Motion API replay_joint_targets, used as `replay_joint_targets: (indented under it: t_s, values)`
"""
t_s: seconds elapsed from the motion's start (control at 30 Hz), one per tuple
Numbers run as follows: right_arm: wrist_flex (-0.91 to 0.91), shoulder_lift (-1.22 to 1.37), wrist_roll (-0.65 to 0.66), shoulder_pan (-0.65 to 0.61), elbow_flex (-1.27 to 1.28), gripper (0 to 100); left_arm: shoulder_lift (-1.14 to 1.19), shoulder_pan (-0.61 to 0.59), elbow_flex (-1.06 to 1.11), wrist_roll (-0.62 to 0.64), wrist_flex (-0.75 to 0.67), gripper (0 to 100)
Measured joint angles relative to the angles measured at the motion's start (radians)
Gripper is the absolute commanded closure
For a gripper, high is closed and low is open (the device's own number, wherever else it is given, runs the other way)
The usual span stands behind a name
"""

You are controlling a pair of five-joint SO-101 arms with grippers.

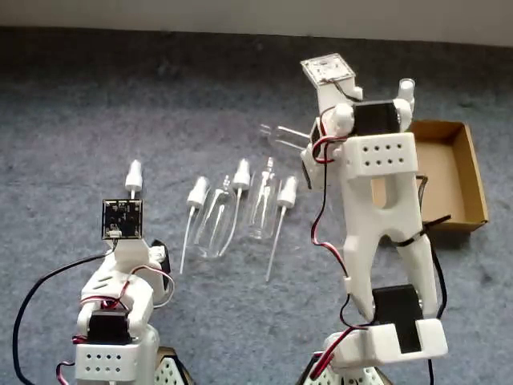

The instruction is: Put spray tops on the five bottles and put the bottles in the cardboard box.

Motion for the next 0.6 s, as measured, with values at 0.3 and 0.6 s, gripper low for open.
replay_joint_targets:
  t_s: [0.3, 0.6]
  values:
    - [0.006, -0.235, 0.0, 0.0, 0.0, 89.1, 0.0, 0.0, 0.0, 0.0, 0.0, 99]
    - [0.006, -0.54, 0.0, -0.002, 0.207, 89.1, 0.0, 0.0, 0.0, 0.0, 0.0, 99]
